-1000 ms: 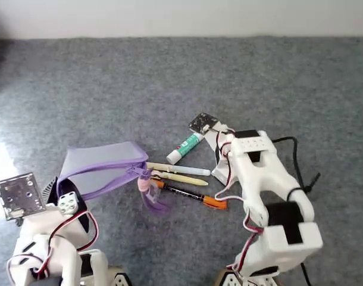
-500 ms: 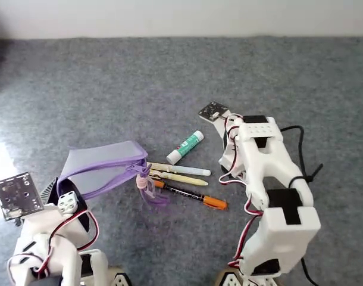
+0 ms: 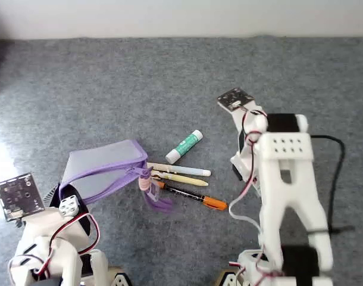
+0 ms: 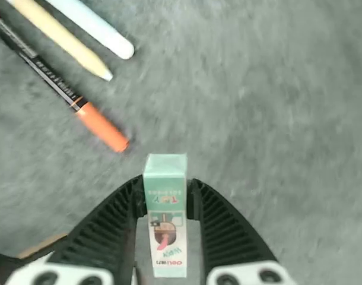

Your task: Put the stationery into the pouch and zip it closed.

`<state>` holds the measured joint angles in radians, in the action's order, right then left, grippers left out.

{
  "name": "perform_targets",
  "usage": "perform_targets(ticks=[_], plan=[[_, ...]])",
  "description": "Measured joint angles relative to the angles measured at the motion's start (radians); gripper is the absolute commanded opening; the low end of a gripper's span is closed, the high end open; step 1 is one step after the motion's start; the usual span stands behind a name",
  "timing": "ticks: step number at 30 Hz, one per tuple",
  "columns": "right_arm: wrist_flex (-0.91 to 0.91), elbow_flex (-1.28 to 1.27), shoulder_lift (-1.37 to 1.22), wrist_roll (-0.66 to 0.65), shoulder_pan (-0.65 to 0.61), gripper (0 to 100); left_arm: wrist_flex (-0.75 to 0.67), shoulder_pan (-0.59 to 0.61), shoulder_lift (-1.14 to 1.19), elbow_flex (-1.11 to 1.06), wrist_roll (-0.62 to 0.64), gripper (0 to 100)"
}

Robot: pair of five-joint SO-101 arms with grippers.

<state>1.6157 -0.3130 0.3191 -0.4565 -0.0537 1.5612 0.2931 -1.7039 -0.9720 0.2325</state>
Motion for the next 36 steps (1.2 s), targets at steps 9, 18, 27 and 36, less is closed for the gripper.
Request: perform_targets(ticks=[9,18,27,36], plan=[[0.101,0.0,0.394,0.203,-0.19,0.8,0.0,0.0,0.265,0.138,0.075,1],[-0.18,0.0,0.687,0.439,-0.546,0.8,-0.046,-0.002,0.485,0.275,0.091,1],[-0.632,0.0,0.609,0.574,-0.838,0.8,-0.048,-0.002,0.608,0.353,0.091,1],[-0.934,0.0,0.397,0.577,-0.922,0.8,-0.048,-0.002,0.615,0.359,0.094,1]])
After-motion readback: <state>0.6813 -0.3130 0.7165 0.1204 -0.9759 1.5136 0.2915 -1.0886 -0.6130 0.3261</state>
